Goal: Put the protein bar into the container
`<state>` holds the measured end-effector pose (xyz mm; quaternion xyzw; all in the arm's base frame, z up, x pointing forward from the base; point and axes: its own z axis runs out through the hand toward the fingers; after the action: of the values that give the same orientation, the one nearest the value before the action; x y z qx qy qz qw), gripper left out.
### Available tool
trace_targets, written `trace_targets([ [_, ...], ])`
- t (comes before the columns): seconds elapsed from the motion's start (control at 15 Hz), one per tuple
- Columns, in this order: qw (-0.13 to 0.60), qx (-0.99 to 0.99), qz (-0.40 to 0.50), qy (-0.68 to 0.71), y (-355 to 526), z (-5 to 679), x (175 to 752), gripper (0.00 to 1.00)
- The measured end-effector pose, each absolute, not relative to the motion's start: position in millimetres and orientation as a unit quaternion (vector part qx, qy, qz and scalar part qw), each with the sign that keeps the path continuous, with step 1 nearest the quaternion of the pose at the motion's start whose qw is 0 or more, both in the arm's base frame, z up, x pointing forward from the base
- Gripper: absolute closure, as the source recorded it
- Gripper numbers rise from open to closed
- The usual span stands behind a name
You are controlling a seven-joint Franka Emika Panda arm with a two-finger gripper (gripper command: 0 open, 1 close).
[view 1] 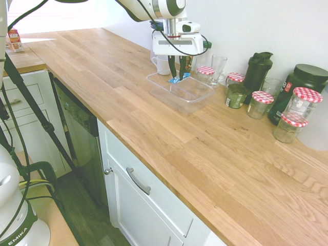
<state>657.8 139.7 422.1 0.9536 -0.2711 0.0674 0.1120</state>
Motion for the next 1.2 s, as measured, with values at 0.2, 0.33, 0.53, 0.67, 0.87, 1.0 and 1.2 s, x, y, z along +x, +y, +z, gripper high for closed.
trace_targets([
  [0.2,0.116,0.954,0.063,-0.269,142.8,409.6,663.3,1.0],
  [0.33,0.116,0.954,0.062,-0.269,144.2,406.3,665.9,1.0],
  [0.53,0.121,0.954,0.056,-0.269,142.4,395.2,668.3,1.0],
  [0.67,0.123,0.954,0.053,-0.269,142.2,388.2,670.3,1.0],
  [0.87,0.124,0.954,0.05,-0.268,143.6,382.3,671.0,1.0],
  [1.0,0.126,0.954,0.048,-0.268,142.8,377.5,672.0,1.0],
  [1.2,0.126,0.954,0.049,-0.269,141.3,372.7,675.3,1.0],
])
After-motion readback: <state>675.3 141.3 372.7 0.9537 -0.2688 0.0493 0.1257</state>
